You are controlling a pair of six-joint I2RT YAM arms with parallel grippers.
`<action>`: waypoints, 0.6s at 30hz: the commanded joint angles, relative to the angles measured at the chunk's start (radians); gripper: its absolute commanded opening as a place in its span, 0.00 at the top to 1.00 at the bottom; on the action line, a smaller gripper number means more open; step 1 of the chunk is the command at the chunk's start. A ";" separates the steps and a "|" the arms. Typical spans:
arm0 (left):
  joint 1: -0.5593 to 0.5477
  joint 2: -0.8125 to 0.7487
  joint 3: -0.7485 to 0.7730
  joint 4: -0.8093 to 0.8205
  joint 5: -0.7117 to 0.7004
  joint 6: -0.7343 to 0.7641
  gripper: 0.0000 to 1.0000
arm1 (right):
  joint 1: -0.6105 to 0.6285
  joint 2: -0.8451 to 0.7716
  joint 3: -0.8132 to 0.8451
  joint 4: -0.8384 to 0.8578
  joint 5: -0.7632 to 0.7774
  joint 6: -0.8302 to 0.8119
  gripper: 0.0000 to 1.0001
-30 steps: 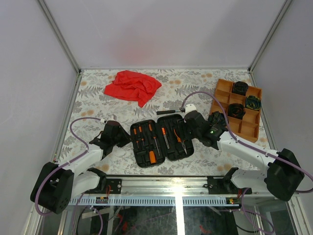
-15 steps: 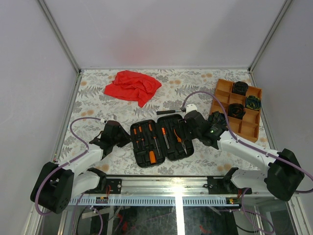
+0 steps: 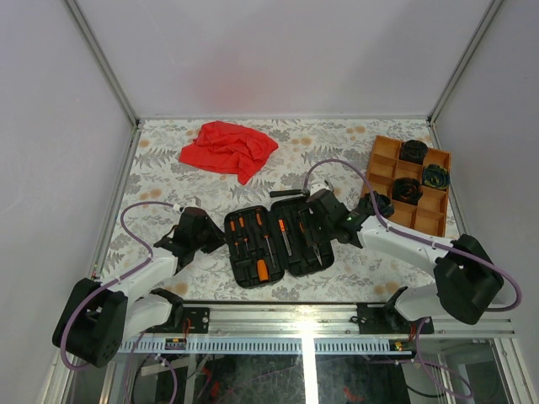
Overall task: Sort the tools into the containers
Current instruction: Adjust the utility knife in the storage box.
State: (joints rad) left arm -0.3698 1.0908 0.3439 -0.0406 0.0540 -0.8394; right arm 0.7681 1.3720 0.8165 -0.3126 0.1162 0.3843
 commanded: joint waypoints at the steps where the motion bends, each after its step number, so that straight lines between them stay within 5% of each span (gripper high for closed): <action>1: 0.006 0.005 -0.002 -0.018 -0.020 0.006 1.00 | -0.017 0.034 0.047 0.006 -0.038 -0.004 0.42; 18: 0.006 0.002 -0.002 -0.018 -0.020 0.008 1.00 | -0.025 0.137 0.060 -0.014 -0.030 -0.017 0.51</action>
State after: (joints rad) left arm -0.3698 1.0908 0.3439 -0.0406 0.0540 -0.8394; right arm 0.7506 1.4761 0.8207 -0.3023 0.0605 0.3733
